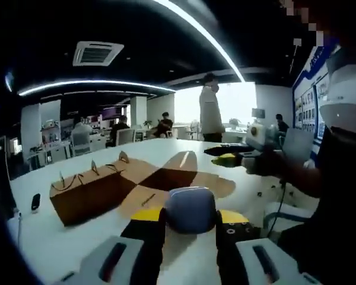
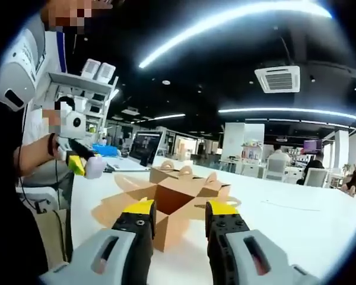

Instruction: Pick up one paper box from the group, open the paper box, and remove the item inside

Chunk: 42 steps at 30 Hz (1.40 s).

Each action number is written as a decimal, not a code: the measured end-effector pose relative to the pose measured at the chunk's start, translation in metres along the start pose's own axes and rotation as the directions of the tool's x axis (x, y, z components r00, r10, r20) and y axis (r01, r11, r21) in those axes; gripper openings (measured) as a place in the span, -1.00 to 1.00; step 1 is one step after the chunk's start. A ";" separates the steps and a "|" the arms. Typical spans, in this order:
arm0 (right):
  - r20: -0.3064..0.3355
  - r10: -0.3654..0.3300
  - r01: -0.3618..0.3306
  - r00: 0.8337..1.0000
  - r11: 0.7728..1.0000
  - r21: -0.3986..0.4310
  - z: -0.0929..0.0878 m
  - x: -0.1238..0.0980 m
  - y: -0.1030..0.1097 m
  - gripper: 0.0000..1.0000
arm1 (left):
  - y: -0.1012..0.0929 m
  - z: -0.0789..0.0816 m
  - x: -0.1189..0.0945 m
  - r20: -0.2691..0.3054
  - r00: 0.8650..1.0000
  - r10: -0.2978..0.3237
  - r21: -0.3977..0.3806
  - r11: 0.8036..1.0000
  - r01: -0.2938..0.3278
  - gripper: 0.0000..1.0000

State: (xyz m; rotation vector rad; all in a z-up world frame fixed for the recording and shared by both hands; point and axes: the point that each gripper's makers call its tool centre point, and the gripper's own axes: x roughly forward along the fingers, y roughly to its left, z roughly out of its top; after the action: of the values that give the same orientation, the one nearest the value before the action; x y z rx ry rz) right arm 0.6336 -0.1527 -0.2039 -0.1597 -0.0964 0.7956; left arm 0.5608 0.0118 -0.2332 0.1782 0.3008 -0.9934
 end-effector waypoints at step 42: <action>-0.051 -0.072 0.072 0.996 0.997 0.012 -0.021 -0.018 -0.027 -0.32 | -0.033 -0.051 0.089 -0.315 0.940 -0.131 -0.013 0.991 0.134 -0.28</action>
State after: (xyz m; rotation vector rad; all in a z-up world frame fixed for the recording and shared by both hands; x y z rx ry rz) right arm 0.6435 -0.1862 -0.2203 -0.1621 -0.0489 0.7198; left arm 0.5702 -0.0625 -0.3113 0.3297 0.6080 -1.0997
